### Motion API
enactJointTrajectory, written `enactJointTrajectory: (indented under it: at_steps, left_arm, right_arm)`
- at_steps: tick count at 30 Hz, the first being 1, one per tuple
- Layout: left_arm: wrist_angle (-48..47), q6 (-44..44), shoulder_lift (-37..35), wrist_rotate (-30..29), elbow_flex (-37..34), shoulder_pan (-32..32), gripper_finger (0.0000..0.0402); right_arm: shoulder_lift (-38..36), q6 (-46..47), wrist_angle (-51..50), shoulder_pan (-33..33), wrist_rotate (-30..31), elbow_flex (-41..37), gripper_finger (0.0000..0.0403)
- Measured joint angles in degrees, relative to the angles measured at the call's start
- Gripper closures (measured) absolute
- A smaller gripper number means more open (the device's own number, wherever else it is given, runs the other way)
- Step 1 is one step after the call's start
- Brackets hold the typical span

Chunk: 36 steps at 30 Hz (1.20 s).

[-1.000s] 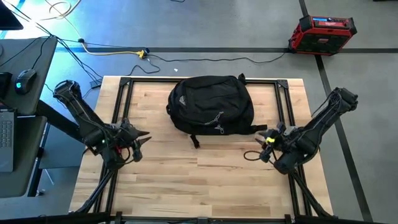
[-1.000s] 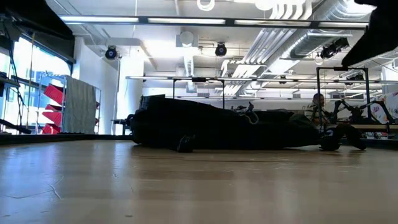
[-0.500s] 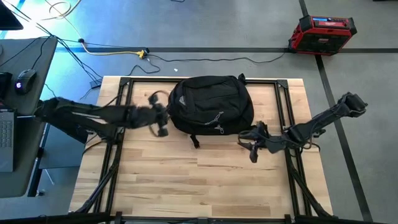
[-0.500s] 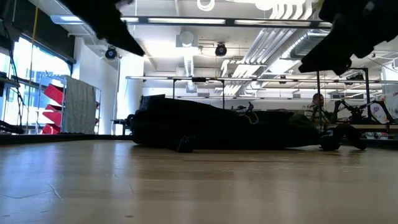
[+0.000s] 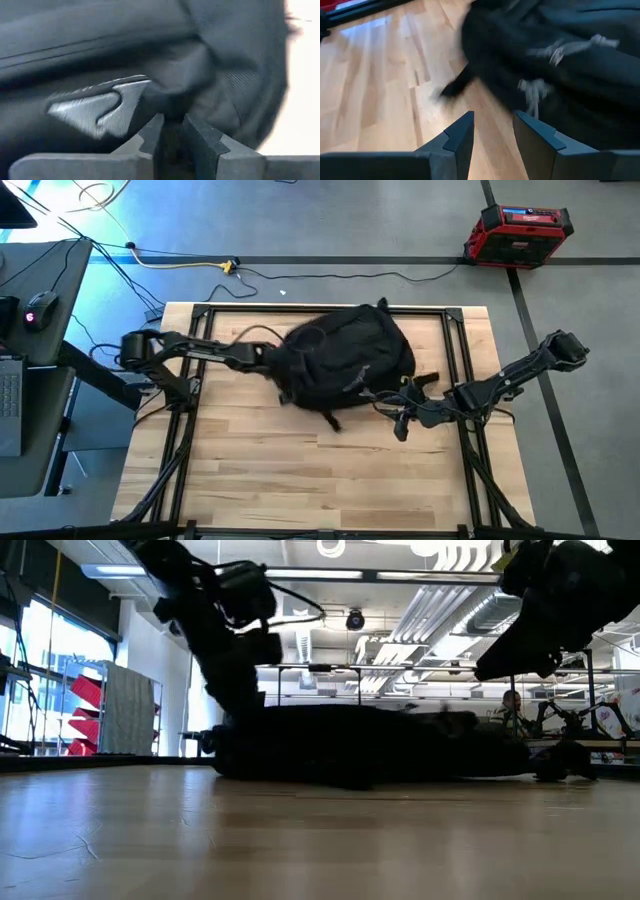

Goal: Unpack backpack
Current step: Move the backpack to the top center of the table

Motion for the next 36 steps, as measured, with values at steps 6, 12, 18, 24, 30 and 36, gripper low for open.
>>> enactJointTrajectory:
  at_steps: [6, 12, 18, 24, 30, 36]
  left_arm:
    - [6.26, -10.3, 2.03, 11.61, 6.68, -11.7, 0.038]
    - [-0.54, -4.84, -1.74, -10.57, 13.6, -21.36, 0.04]
    - [-12.36, -2.19, -2.98, -39.06, 14.07, -19.67, 0.0401]
    - [-10.62, -7.09, -1.61, -24.88, 7.92, -11.2, 0.0401]
    - [-0.78, -14.15, -1.69, -6.95, 1.77, -12.4, 0.0401]
    - [0.75, -19.98, -1.69, -4.37, 0.76, -21.17, 0.0401]
  right_arm:
    - [-0.22, 2.57, -0.12, -2.38, 2.83, 0.12, 0.0279]
    - [-0.22, 10.38, -16.1, -2.83, 3.51, 6.07, 0.0286]
    - [-0.14, 30.2, -42.45, -3.89, 3.98, 11.84, 0.0323]
    - [2.82, 35.96, -41.88, -8.61, -0.63, 6.06, 0.0355]
    - [11.71, 26.01, -25.6, -15.4, -4.37, 3.76, 0.0381]
    - [21.6, 15.35, -7.05, -20.14, -12.45, 5.4, 0.0397]
